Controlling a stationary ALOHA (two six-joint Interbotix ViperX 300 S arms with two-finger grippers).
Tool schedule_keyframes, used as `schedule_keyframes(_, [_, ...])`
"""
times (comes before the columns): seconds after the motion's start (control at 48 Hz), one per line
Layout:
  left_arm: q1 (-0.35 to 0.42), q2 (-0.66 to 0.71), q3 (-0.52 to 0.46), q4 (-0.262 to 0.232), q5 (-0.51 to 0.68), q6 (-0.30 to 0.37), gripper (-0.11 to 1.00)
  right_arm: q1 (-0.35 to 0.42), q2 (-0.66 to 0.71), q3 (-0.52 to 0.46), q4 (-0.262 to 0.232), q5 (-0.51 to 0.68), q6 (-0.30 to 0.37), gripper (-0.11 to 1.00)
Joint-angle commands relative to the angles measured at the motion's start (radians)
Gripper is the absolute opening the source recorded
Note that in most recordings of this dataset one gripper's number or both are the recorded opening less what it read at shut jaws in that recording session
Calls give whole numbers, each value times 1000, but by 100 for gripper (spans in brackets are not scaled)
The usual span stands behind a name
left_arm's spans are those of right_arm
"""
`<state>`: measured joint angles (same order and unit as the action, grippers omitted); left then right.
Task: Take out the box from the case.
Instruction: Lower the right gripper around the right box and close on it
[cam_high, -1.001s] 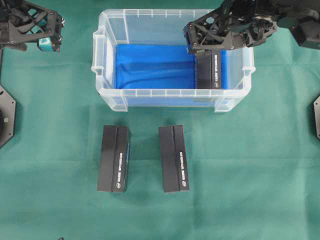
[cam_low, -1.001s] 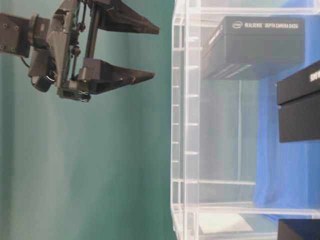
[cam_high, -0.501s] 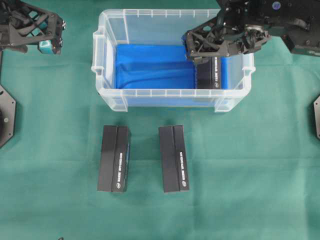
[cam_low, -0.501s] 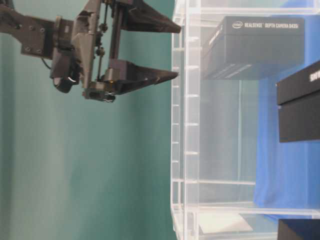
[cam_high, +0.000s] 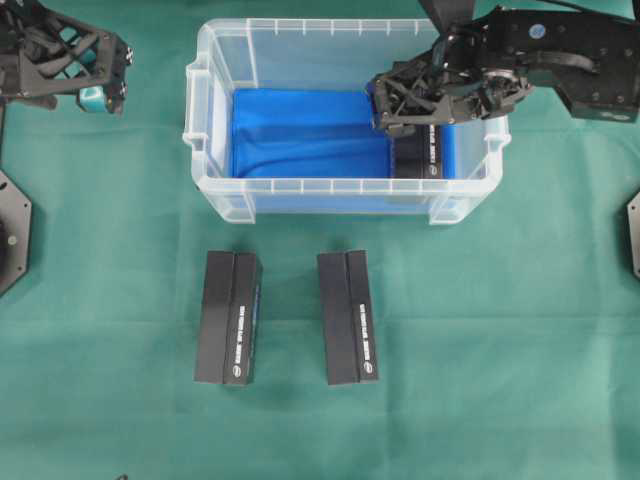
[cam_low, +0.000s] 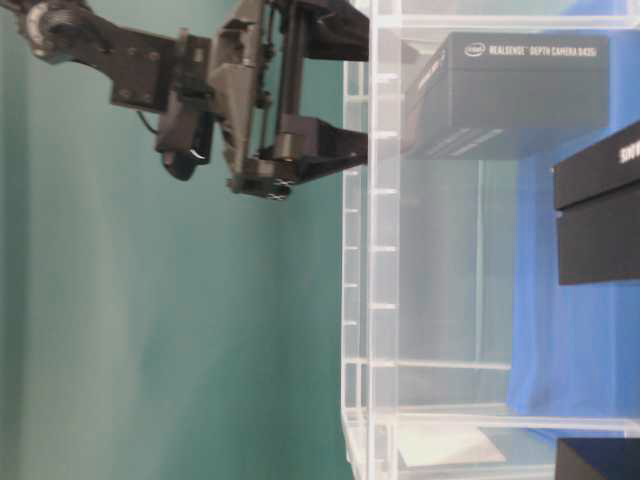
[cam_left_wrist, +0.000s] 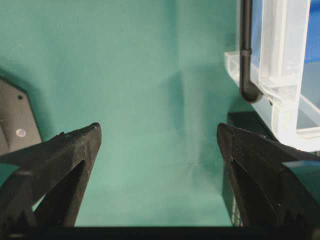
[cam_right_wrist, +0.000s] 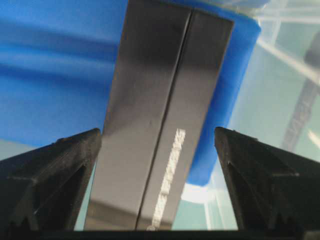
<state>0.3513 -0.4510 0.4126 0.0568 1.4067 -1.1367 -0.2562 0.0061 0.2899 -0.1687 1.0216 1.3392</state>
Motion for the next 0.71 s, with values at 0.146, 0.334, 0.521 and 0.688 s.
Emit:
schedule_keyframes(0.146, [-18,-5,-15,0,-3,-3,98,-3,29,9,-2,-48,-2,92])
schedule_keyframes(0.334, [-20,-5,-15,0,-3,-3,98,-5,49,17,-2,-57,-2,92])
schedule_keyframes(0.521, [-20,-5,-14,0,-3,-2,98,-3,52,21,2,-54,0,92])
schedule_keyframes(0.688, [-20,-6,-14,0,-5,0,98,-3,52,21,2,-57,2,92])
